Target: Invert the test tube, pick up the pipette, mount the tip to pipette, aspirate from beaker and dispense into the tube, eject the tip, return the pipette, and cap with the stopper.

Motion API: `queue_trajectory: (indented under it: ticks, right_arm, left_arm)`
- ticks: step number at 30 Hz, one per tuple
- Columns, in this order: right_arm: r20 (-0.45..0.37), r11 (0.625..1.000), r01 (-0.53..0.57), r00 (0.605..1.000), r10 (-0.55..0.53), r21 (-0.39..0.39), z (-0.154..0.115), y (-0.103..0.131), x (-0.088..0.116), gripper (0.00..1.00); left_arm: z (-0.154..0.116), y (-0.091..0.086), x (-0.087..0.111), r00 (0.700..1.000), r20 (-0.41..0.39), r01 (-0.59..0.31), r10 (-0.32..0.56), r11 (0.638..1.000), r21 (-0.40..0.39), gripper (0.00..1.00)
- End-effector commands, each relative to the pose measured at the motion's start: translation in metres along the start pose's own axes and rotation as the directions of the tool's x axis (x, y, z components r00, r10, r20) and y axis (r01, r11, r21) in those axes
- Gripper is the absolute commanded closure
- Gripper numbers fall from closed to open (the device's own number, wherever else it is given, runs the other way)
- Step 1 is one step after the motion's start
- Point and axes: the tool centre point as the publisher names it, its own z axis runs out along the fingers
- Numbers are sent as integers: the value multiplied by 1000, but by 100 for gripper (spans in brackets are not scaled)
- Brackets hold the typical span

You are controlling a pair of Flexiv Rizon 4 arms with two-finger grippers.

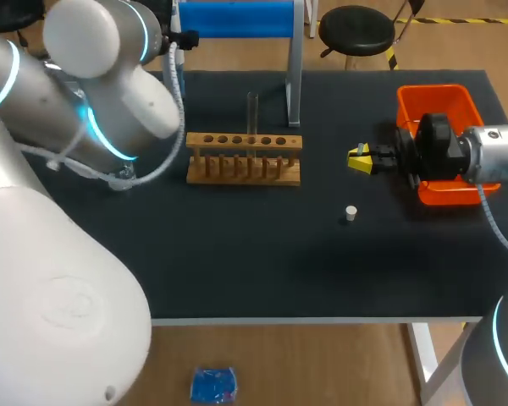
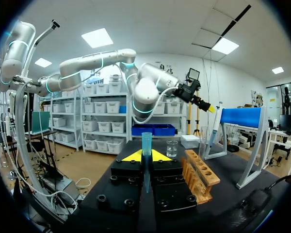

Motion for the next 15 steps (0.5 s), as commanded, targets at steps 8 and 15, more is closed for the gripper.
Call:
queue_trajectory:
  ticks: [8, 15]
  right_arm:
    - [1, 1000, 1, 1000, -1, 1, 0, 0, 1, 100]
    - [1, 1000, 1, 1000, -1, 1, 0, 0, 1, 100]
  left_arm:
    - [17, -4, 12, 998, 51, 20, -21, 1000, 18, 4]
    - [27, -6, 20, 997, 51, 54, -55, 998, 21, 5]
